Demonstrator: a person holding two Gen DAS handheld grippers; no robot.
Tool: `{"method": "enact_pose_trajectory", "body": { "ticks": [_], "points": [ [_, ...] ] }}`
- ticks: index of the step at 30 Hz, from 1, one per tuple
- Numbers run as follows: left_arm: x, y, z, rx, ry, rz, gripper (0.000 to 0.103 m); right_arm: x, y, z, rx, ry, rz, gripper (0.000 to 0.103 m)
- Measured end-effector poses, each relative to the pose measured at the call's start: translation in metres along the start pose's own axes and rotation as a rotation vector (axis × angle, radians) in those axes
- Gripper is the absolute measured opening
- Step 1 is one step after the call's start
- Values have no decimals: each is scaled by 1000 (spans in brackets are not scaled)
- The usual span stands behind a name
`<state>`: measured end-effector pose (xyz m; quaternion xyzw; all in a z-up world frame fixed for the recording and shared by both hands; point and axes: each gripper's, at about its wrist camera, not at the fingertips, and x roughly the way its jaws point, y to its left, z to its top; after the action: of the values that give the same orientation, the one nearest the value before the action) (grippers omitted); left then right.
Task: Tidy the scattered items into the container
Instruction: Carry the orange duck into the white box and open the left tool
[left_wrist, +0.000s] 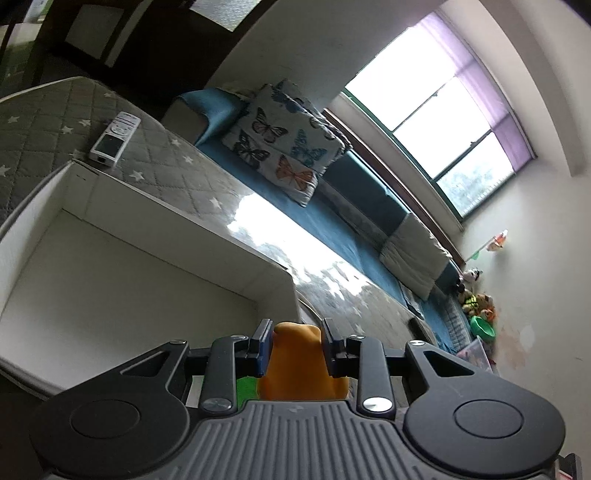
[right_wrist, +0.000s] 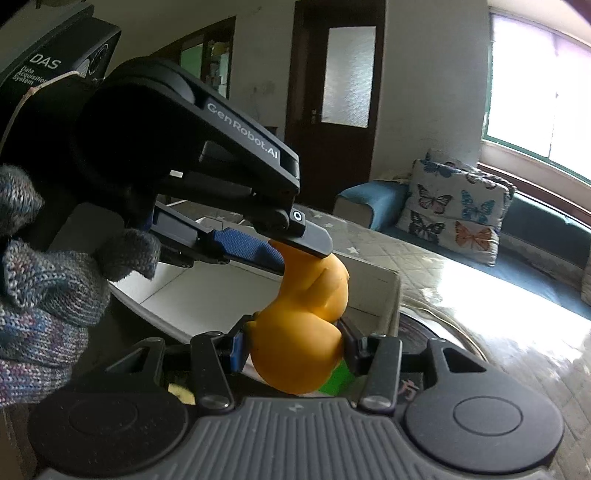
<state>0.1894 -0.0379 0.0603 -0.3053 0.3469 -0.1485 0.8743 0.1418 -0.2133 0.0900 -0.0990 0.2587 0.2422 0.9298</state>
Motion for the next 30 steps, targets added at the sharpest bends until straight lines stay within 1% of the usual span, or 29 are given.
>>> {"method": "enact_pose_trajectory", "body": {
  "ticks": [7, 14, 21, 23, 30],
  "points": [
    [20, 24, 14, -43, 14, 31, 31, 38, -1, 9, -12, 48, 38, 49],
    [41, 48, 16, -90, 57, 64, 31, 69, -1, 1, -24, 123, 77, 49],
    [48, 58, 15, -100, 78, 80, 30, 75, -3, -3, -3, 164, 101, 49],
    [50, 60, 14, -99, 87, 87, 30, 80, -8, -1, -2, 164, 92, 50],
    [45, 61, 8, -89, 93, 92, 30, 70, -5, 0, 8, 146, 90, 50]
  ]
}}
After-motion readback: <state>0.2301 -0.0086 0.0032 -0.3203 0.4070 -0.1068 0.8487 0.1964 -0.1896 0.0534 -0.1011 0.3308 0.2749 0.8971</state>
